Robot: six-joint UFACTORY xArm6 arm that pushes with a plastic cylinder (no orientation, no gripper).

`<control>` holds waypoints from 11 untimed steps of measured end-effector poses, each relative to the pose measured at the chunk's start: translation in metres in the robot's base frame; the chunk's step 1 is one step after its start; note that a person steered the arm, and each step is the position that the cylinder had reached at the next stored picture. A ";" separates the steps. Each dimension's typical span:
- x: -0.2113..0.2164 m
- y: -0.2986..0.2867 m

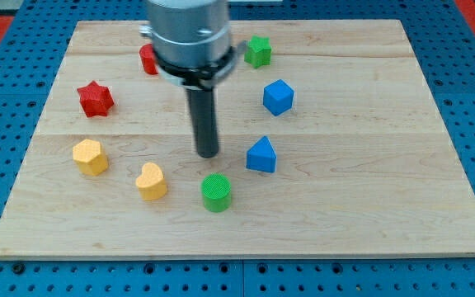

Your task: Move the red circle slightly to the top

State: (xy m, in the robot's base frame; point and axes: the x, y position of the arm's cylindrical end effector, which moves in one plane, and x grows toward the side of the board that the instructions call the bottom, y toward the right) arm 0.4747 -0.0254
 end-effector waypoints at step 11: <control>-0.069 0.011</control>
State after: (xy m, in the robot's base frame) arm 0.4060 -0.0143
